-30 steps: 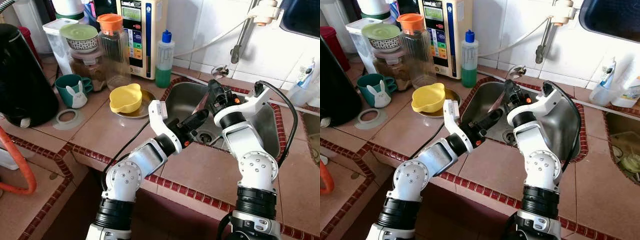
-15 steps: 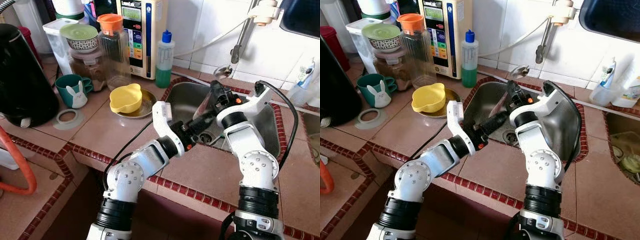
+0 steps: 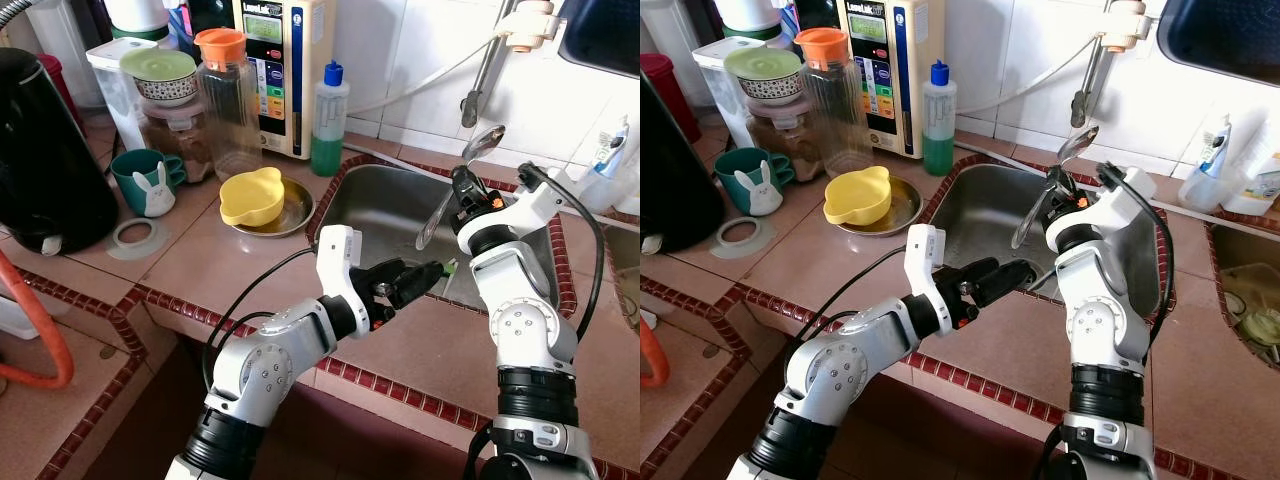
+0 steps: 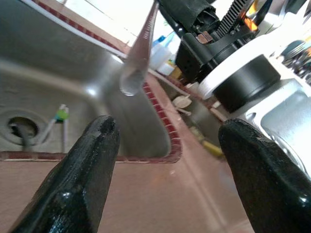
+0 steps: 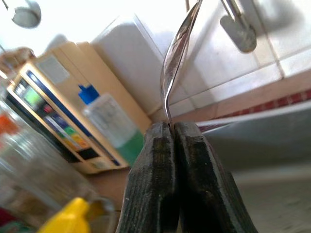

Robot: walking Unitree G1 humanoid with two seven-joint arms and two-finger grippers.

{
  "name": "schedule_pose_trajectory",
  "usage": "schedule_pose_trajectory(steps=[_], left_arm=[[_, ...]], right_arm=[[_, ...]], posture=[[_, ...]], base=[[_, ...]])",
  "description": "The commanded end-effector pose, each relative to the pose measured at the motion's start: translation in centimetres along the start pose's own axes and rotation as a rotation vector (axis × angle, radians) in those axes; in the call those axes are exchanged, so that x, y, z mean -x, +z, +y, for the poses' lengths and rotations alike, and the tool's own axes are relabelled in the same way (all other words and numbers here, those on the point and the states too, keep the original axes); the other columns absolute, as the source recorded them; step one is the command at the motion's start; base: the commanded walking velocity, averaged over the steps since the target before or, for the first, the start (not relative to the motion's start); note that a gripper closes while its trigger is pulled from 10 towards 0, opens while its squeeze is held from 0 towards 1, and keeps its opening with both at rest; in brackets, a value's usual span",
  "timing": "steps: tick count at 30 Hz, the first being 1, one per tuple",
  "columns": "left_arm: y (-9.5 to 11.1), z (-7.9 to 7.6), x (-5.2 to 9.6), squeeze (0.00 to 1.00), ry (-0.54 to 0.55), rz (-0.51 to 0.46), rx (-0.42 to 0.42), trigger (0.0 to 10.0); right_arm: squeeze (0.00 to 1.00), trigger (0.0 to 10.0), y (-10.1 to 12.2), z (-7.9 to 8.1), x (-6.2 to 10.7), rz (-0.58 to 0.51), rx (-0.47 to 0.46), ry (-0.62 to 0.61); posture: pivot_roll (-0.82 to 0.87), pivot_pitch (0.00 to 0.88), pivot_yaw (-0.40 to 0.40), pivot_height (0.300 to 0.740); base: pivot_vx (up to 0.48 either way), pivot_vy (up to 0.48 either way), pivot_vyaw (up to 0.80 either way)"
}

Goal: Kitchen organization

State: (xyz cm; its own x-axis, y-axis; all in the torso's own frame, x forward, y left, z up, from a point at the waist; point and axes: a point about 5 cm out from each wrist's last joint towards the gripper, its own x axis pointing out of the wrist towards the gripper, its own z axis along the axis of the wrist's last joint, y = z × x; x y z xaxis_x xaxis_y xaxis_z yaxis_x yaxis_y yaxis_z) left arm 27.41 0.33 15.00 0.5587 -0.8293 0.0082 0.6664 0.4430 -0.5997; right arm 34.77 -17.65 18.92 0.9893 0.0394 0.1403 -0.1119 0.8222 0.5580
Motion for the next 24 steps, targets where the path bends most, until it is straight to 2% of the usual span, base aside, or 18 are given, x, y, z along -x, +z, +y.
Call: schedule_pose_trajectory(steps=[1,3,4,6,7,8,9,10,11,12,13,14,15,17,18,19,22,24], left_arm=[[0.2,-0.4,0.0,1.0,-0.016,-0.005,-0.031,10.0],[0.2,-0.2,0.2,1.0,-0.005,-0.01,-0.054,10.0],[0.4,0.2,0.4,1.0,0.028,-0.021,-0.116,10.0],[0.6,0.5,0.6,1.0,0.055,-0.03,-0.17,10.0],[1.0,1.4,1.0,1.0,0.124,-0.05,-0.293,10.0],[1.2,1.7,1.1,1.0,0.152,-0.062,-0.353,10.0],[1.6,2.1,1.3,1.0,0.188,-0.083,-0.41,10.0],[1.6,2.1,1.3,1.0,0.188,-0.083,-0.41,10.0],[1.9,2.3,1.4,1.0,0.208,-0.097,-0.434,10.0],[2.1,2.5,1.5,1.0,0.219,-0.107,-0.457,10.0],[2.4,2.6,1.6,1.0,0.235,-0.121,-0.483,10.0],[2.6,2.7,1.6,1.0,0.244,-0.13,-0.5,10.0],[2.8,2.7,1.6,1.0,0.25,-0.141,-0.527,10.0],[3.0,2.7,1.6,1.0,0.254,-0.147,-0.545,10.0],[3.1,2.8,1.6,1.0,0.258,-0.155,-0.566,10.0],[3.1,2.8,1.6,1.0,0.261,-0.159,-0.581,10.0],[3.2,2.9,1.6,1.0,0.267,-0.176,-0.628,10.0],[3.1,2.9,1.6,1.0,0.264,-0.175,-0.64,10.0]], right_arm=[[0.0,0.0,0.4,0.1,-0.3,-0.016,0.049,0.012],[0.0,0.0,0.2,-0.2,-0.3,-0.007,0.082,0.011],[0.0,0.0,-0.3,-0.6,-0.3,0.011,0.133,0.012],[0.0,0.0,-0.7,-0.9,-0.4,0.028,0.19,0.016],[0.0,0.0,-1.7,-1.6,-0.5,0.083,0.29,0.022],[0.0,0.0,-2.1,-1.9,-0.6,0.107,0.324,0.03],[0.0,0.0,-2.7,-2.5,-0.6,0.144,0.407,0.034],[0.0,0.0,-2.7,-2.5,-0.6,0.144,0.407,0.034],[0.0,0.0,-3.0,-2.9,-0.6,0.167,0.468,0.031],[0.0,0.7,-3.2,-3.3,-0.6,0.192,0.519,0.028],[0.0,3.3,-3.6,-3.9,-0.5,0.233,0.598,0.015],[0.0,3.3,-3.8,-4.3,-0.5,0.257,0.645,0.008],[0.0,5.2,-4.0,-4.9,-0.4,0.286,0.693,-0.006],[0.0,5.2,-4.0,-5.3,-0.3,0.303,0.721,-0.015],[0.0,9.1,-4.1,-5.7,-0.3,0.321,0.763,-0.018],[0.0,10.0,-4.2,-6.0,-0.2,0.333,0.792,-0.018],[0.0,10.0,-4.6,-7.1,0.1,0.391,0.881,-0.025],[0.0,10.0,-4.8,-7.5,0.3,0.412,0.897,-0.034]], posture=[[0.06,0.0,-0.024,0.74],[0.06,0.0,-0.023,0.74],[0.06,0.0,-0.022,0.74],[0.06,0.0,-0.022,0.74],[0.06,0.0,-0.021,0.74],[0.07,0.0,-0.022,0.74],[0.07,0.0,-0.023,0.74],[0.07,0.0,-0.023,0.74],[0.07,0.0,-0.023,0.74],[0.07,0.0,-0.023,0.74],[0.08,0.0,-0.024,0.74],[0.08,0.0,-0.024,0.74],[0.08,0.0,-0.025,0.74],[0.08,0.0,-0.025,0.74],[0.08,0.0,-0.025,0.74],[0.07,0.0,-0.025,0.74],[0.07,0.0,-0.025,0.74],[0.07,0.0,-0.025,0.74]], base=[[0.0,0.0,0.0],[0.0,0.0,0.0],[0.0,0.0,0.0],[0.0,0.0,0.0],[0.0,0.0,0.0],[0.0,0.0,0.0],[0.0,0.0,0.0],[0.0,0.0,0.0],[0.0,0.0,0.0],[0.0,0.0,0.0],[0.0,0.0,0.0],[0.0,0.0,0.0],[0.0,0.0,0.0],[0.0,0.0,0.0],[0.0,0.0,0.0],[0.0,0.0,0.0],[0.0,0.0,0.0],[0.0,0.0,0.0]])
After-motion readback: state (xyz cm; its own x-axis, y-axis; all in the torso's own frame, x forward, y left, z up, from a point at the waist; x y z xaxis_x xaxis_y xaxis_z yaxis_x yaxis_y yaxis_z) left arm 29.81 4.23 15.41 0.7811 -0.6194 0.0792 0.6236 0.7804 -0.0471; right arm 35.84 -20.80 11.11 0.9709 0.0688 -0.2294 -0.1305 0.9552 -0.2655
